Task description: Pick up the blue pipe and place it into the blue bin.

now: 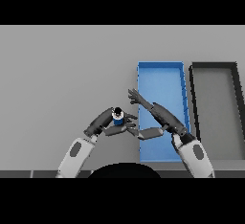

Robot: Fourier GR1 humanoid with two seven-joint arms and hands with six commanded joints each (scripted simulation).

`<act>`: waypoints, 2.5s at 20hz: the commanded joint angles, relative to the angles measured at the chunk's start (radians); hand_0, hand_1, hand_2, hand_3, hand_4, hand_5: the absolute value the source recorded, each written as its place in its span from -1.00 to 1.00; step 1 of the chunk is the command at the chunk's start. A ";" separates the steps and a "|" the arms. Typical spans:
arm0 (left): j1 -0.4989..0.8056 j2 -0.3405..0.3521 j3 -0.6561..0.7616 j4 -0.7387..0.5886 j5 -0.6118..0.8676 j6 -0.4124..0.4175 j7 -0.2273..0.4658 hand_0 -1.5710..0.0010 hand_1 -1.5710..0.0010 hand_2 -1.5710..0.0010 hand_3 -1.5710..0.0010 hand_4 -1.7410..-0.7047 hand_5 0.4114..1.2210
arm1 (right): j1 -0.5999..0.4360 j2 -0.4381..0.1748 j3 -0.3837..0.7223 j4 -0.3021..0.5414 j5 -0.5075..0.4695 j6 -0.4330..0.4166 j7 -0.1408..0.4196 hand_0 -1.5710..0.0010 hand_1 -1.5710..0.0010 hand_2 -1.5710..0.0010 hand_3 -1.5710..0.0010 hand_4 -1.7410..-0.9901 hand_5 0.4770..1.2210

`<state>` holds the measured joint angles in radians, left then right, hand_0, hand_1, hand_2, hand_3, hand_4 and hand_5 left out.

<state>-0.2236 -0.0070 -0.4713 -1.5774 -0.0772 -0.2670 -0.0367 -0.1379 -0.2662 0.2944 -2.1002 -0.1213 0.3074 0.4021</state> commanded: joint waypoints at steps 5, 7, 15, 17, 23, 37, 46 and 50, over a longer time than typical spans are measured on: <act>0.006 -0.014 0.017 0.005 0.001 -0.039 -0.009 -1.00 -1.00 -1.00 -1.00 -0.47 1.00 | -0.132 0.037 0.068 0.012 -0.019 0.028 0.036 1.00 1.00 0.93 1.00 0.33 -0.80; 0.010 -0.021 0.026 -0.006 0.016 -0.060 0.009 -1.00 -1.00 -1.00 -1.00 -0.48 1.00 | -0.193 0.046 0.083 0.032 -0.010 0.031 0.067 0.99 0.98 0.92 1.00 0.38 -0.83; 0.022 -0.041 0.054 0.002 -0.035 -0.077 0.016 -1.00 -1.00 -1.00 -1.00 -0.57 1.00 | -0.341 0.100 0.113 0.163 -0.017 0.074 0.138 0.59 0.54 0.52 0.69 0.23 -0.98; 0.026 -0.029 0.053 -0.022 -0.023 -0.090 0.063 -1.00 -1.00 -1.00 -1.00 -0.72 1.00 | -0.363 0.119 0.115 0.179 -0.027 0.076 0.129 0.11 0.10 0.05 0.23 -0.11 -0.94; 0.037 -0.057 0.057 -0.013 0.019 -0.098 0.015 -1.00 -1.00 -1.00 -0.91 -0.92 1.00 | -0.358 0.149 0.124 0.193 -0.066 0.038 0.094 -0.71 -0.71 -0.72 -0.51 -0.70 0.02; 0.019 -0.013 0.071 -0.028 -0.040 -0.109 0.007 -0.19 -0.09 -0.05 0.05 -0.29 1.00 | -0.353 0.112 0.187 0.187 -0.036 -0.053 -0.002 -0.99 -0.99 -0.99 -0.98 -0.99 0.96; 0.046 -0.032 0.072 -0.042 -0.090 -0.136 0.120 0.84 0.85 0.86 0.87 0.49 -0.42 | -0.338 0.140 0.192 0.188 0.025 -0.056 0.059 -1.00 -1.00 -1.00 -1.00 -1.00 0.99; 0.040 -0.026 0.076 -0.030 -0.103 -0.122 0.100 0.93 0.94 0.94 0.95 0.53 -0.75 | -0.338 0.165 0.168 0.182 -0.001 -0.052 0.070 -1.00 -1.00 -1.00 -1.00 -1.00 1.00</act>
<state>-0.1838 -0.0333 -0.3947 -1.6077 -0.1797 -0.3887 0.0614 -0.4754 -0.1011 0.4623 -1.9178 -0.1230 0.2568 0.4788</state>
